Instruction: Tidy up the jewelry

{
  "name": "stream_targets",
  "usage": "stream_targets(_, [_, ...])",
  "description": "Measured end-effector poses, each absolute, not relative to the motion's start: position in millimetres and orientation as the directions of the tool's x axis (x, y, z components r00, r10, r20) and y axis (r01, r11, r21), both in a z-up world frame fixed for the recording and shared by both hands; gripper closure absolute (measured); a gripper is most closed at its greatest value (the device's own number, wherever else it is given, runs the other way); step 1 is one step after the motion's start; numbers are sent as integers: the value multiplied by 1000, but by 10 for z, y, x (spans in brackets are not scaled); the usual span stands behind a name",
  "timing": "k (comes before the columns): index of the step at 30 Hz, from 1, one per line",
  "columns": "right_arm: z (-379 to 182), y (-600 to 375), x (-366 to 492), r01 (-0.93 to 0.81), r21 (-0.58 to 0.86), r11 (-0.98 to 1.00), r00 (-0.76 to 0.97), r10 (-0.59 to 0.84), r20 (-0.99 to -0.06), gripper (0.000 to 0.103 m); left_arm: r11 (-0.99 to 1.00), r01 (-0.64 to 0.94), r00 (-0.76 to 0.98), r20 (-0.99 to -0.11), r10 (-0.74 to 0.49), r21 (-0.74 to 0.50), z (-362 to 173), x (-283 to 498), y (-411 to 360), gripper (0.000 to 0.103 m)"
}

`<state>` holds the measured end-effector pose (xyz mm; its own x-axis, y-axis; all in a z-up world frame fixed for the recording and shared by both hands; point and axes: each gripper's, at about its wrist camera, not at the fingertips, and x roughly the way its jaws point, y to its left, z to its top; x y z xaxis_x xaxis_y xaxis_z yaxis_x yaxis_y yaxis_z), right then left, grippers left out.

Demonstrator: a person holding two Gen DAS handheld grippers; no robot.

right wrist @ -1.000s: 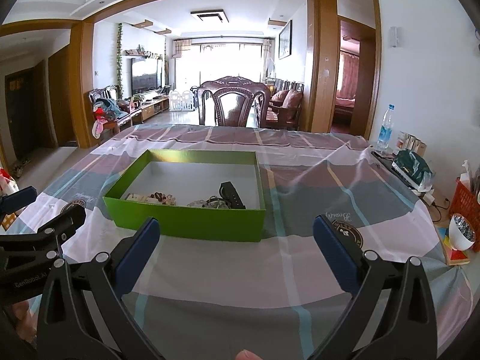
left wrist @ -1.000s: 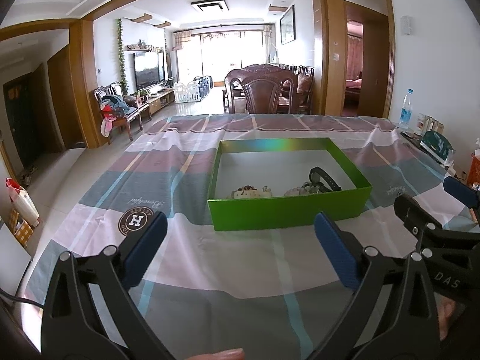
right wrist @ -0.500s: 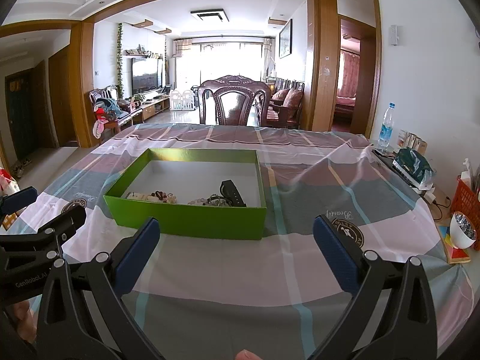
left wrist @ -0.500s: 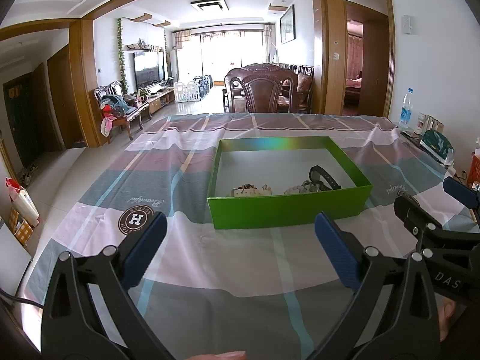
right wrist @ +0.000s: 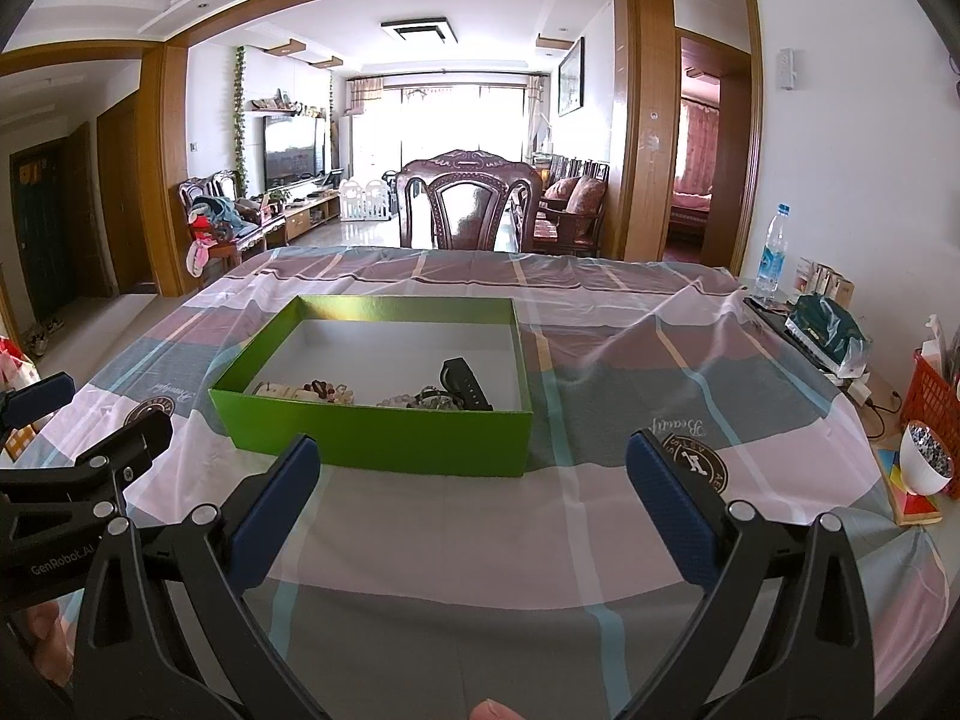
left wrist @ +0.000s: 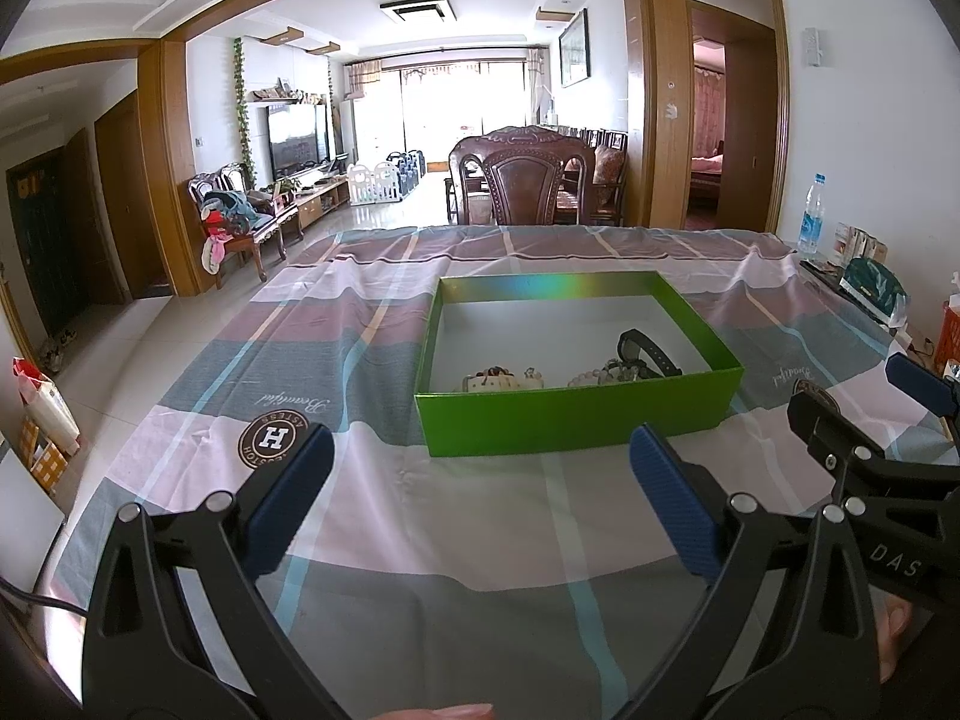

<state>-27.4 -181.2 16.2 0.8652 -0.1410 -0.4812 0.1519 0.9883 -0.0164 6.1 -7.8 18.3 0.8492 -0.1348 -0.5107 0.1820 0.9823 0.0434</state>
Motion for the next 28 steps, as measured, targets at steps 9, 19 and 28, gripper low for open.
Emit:
stream_targets(9, [159, -1812, -282, 153, -18, 988, 866, -143, -480, 3, 983, 180, 850, -510, -132, 45, 180, 52, -78, 5])
stream_targets(19, [140, -1816, -320, 152, -13, 988, 865, -139, -483, 3, 982, 182, 849, -512, -133, 47, 171, 23, -69, 5])
stream_targets(28, [-24, -1870, -278, 153, -21, 988, 835, -141, -532, 3, 979, 203, 807, -570, -152, 26, -14, 98, -57, 4])
